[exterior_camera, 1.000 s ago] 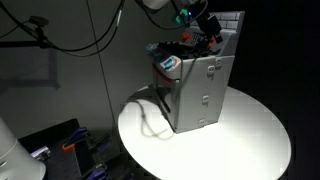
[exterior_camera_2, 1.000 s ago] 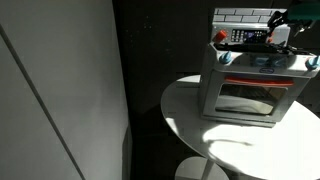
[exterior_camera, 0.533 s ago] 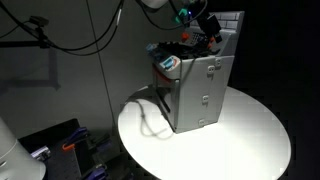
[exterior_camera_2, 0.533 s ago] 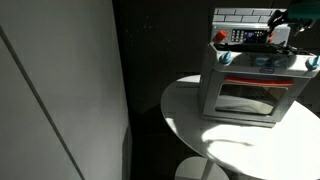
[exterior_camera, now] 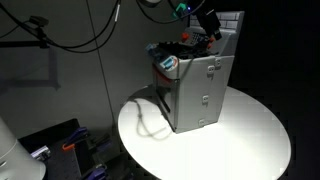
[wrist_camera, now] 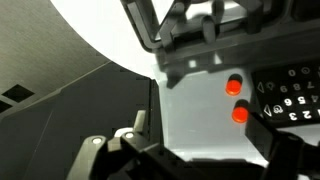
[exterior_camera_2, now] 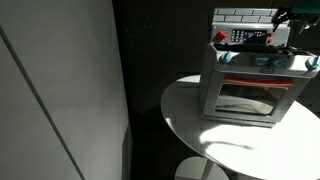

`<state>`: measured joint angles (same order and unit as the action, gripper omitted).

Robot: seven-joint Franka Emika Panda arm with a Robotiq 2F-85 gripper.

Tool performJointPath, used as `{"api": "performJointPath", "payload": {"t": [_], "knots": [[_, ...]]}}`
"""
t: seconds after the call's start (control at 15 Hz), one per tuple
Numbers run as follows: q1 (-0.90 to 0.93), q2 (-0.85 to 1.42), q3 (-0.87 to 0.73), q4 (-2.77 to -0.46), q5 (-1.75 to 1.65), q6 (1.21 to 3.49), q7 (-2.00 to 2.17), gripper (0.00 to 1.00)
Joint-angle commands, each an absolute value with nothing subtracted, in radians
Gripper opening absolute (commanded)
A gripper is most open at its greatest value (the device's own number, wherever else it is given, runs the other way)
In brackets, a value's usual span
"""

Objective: Press the top right orange button on the stove

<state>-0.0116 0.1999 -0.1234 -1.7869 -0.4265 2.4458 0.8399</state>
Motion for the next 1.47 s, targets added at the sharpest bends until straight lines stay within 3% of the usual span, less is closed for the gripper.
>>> {"api": "performJointPath", "payload": {"t": [0.0, 1.4], "knots": [[-0.001, 0.175, -0.133, -1.799, -0.418, 2.395, 0.838, 1.0], [0.003, 0.222, -0.134, -1.754, -0.421, 2.378, 0.844, 1.0]]}}
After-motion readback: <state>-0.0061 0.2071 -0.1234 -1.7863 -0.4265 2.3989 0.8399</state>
